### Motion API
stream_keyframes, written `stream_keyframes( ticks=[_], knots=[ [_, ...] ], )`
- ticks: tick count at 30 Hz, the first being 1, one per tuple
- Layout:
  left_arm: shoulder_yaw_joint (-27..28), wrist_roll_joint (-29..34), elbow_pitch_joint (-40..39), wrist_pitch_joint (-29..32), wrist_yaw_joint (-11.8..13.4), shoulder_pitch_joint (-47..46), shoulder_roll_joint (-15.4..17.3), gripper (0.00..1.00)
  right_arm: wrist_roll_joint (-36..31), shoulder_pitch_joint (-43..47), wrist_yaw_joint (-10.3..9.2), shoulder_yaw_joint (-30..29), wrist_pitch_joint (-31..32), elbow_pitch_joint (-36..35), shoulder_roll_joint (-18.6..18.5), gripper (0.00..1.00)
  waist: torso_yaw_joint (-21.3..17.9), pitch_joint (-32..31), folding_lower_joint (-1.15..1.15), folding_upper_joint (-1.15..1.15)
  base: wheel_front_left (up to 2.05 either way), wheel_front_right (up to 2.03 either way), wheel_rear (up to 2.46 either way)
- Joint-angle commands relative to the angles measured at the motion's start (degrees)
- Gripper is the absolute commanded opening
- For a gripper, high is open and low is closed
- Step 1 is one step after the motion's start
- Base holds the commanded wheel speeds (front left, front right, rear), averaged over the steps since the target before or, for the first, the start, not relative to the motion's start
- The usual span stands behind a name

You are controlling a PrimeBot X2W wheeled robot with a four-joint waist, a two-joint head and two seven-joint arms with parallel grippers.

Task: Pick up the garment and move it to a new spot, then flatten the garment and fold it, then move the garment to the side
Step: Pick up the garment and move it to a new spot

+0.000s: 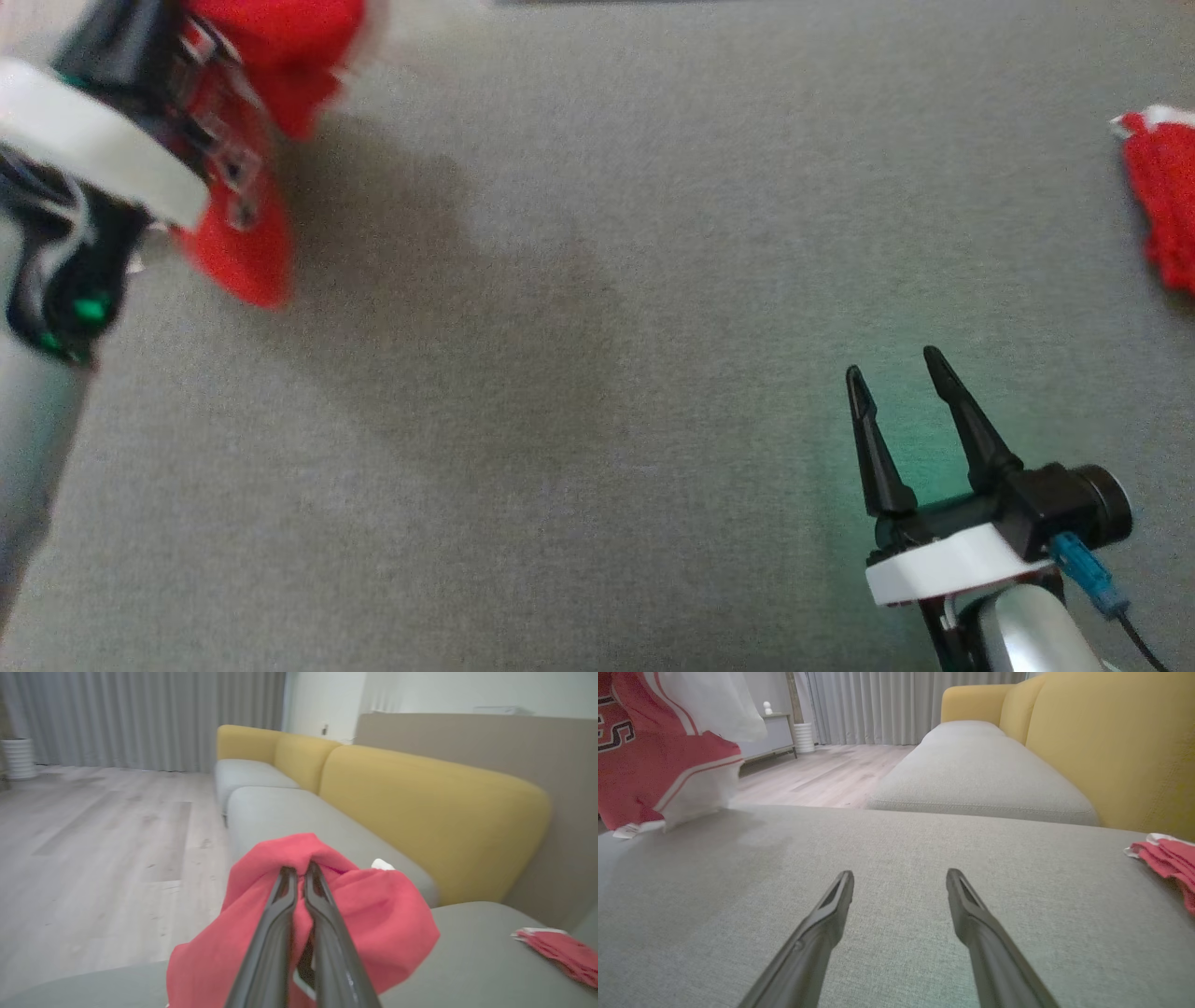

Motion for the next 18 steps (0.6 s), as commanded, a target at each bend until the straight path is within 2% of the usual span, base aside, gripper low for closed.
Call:
stream_keyframes(
  ticks=[1,6,10,13,14,18],
  knots=[
    [2.71,-2.41,-6.47,1.63,0.13,0.34,3.97,0.0,0.85,0.05,0.39,1.46,0.04,-1.35,0.16,1.0,-2.28,-2.82,0.02,0.0,0.0,0.0,0.0],
    [2.29,-9.97,-26.03,8.24,2.22,8.89,6.46,0.0,2.4,0.46,0.39,1.64,0.04,-1.29,0.17,1.0,-5.0,-3.46,0.02,0.0,0.0,0.0,0.0],
    [1.16,-16.66,-36.87,13.31,3.6,13.84,8.14,0.0,3.7,-0.46,0.39,2.52,0.04,-1.64,0.17,1.0,-8.65,-2.3,0.02,0.0,0.0,0.0,0.0],
    [0.4,-20.92,-39.34,16.25,4.37,16.15,9.16,0.0,5.03,-1.69,0.39,3.58,0.04,-1.78,0.17,1.0,-12.24,-0.91,0.02,0.0,0.0,0.0,0.0],
    [0.4,-20.92,-39.34,16.25,4.37,16.15,9.16,0.0,5.03,-1.69,0.39,3.58,0.04,-1.78,0.17,1.0,-12.24,-0.91,0.02,0.0,0.0,0.0,0.0],
    [0.17,-19.67,-33.73,18.15,6.6,15.74,10.91,0.0,7.08,-3.09,0.39,5.38,0.04,-1.65,0.18,1.0,-17.91,1.0,0.02,0.0,0.0,0.0,0.0]
  ],
)
